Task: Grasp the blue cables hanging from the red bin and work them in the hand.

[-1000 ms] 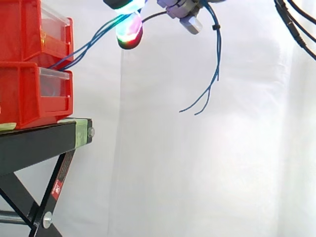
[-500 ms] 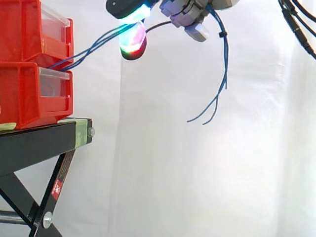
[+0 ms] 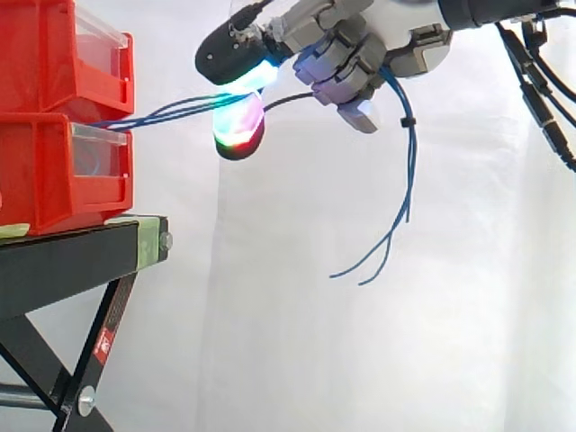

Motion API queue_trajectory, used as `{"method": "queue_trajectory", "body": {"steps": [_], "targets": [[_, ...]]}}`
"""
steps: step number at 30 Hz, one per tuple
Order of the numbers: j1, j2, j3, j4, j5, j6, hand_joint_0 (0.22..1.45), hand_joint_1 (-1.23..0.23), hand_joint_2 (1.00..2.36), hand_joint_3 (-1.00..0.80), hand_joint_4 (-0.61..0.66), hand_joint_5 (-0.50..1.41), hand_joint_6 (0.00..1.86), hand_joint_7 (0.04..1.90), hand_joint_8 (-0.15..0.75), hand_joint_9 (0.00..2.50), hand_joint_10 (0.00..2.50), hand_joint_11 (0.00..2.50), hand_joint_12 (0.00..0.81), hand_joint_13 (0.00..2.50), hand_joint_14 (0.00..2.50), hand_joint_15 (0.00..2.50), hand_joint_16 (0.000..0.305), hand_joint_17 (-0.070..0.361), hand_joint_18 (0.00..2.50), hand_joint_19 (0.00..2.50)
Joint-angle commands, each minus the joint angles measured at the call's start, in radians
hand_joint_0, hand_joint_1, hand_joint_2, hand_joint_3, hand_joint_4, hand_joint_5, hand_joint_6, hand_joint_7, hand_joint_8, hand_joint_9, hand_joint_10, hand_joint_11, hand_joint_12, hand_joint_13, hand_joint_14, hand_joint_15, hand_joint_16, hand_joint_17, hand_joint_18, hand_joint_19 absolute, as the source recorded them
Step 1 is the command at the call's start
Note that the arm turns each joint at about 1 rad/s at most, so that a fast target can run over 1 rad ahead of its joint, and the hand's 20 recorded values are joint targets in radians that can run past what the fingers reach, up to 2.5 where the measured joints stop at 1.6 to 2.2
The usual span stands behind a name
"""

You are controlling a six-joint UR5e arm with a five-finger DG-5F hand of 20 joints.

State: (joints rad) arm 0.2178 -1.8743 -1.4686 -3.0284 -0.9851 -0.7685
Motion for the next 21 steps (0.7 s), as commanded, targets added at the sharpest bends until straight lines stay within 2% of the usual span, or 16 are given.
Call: {"method": "queue_trajectory", "body": {"steps": [1,3,12,16,17,18,19,20,21], "targets": [[0.0,0.0,-0.004,0.003,0.0,0.001,1.11,-0.63,1.05,0.53,0.3,0.42,0.01,1.35,0.519,1.74,2.5,2.5,0.771,2.09,2.5,2.01,0.244,0.183,2.5,0.76],[0.0,0.0,-0.004,0.005,-0.001,0.0,1.12,-0.64,1.01,0.53,0.31,0.41,0.01,1.36,0.519,1.74,2.5,2.5,0.771,2.09,2.5,2.01,0.244,0.183,2.5,0.76],[0.0,0.001,-0.004,0.01,-0.003,0.0,1.14,-0.69,1.0,0.59,0.3,0.38,0.0,1.41,0.519,1.74,2.5,2.5,0.771,2.09,2.5,2.01,0.244,0.183,2.5,0.76],[0.0,0.001,-0.004,0.008,-0.001,0.0,1.1,-0.69,1.13,0.6,0.27,0.36,0.02,1.43,0.519,1.74,2.5,2.5,0.771,2.09,2.5,2.01,0.244,0.183,2.5,0.76],[0.0,0.0,-0.002,0.008,-0.001,0.0,1.07,-0.67,1.24,0.62,0.27,0.32,0.18,1.39,0.519,1.74,2.5,2.5,0.771,2.09,2.5,2.01,0.244,0.183,2.5,0.76],[0.0,0.001,-0.004,0.008,-0.001,0.0,1.03,-0.66,1.37,0.58,0.27,0.31,0.24,1.38,0.519,1.74,2.5,2.5,0.771,2.09,2.5,2.01,0.244,0.183,2.5,0.76],[0.0,0.0,-0.004,0.008,-0.001,0.0,1.03,-0.65,1.37,0.62,0.26,0.31,0.25,1.38,0.519,1.74,2.5,2.5,0.771,2.09,2.5,2.01,0.244,0.183,2.5,0.76],[0.0,0.0,-0.004,0.006,-0.001,0.001,1.0,-0.64,1.49,0.57,0.26,0.3,0.27,1.36,0.519,1.74,2.5,2.5,0.771,2.09,2.5,2.01,0.244,0.183,2.5,0.76],[0.0,0.0,-0.004,0.006,0.0,0.001,0.99,-0.63,1.53,0.55,0.27,0.3,0.28,1.35,0.519,1.74,2.5,2.5,0.771,2.09,2.5,2.01,0.244,0.183,2.5,0.76]]}}
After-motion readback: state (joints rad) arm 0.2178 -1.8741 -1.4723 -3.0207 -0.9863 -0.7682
